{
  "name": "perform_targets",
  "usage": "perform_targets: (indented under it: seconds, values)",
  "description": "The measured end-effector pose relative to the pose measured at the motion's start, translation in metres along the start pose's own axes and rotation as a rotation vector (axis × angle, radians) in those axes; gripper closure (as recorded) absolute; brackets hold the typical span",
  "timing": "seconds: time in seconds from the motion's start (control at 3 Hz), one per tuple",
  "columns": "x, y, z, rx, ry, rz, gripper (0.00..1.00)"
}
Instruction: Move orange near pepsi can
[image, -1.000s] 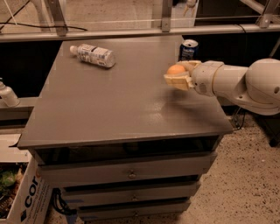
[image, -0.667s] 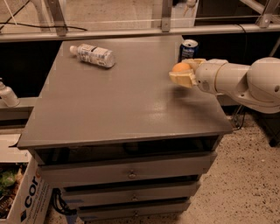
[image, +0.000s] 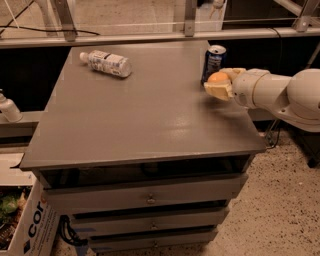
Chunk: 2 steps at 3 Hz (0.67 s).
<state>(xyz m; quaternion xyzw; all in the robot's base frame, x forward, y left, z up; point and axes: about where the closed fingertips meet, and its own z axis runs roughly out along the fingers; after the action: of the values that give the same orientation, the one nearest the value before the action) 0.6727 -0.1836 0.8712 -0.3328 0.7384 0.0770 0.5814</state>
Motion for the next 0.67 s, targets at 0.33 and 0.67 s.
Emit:
perform_targets:
  seconds: [0.33,0.67]
  values:
    - [0.009,-0.014,0.007,0.030,0.010,-0.002,1.00]
    - [0.016,-0.022,0.020,0.042,0.012,0.005,1.00]
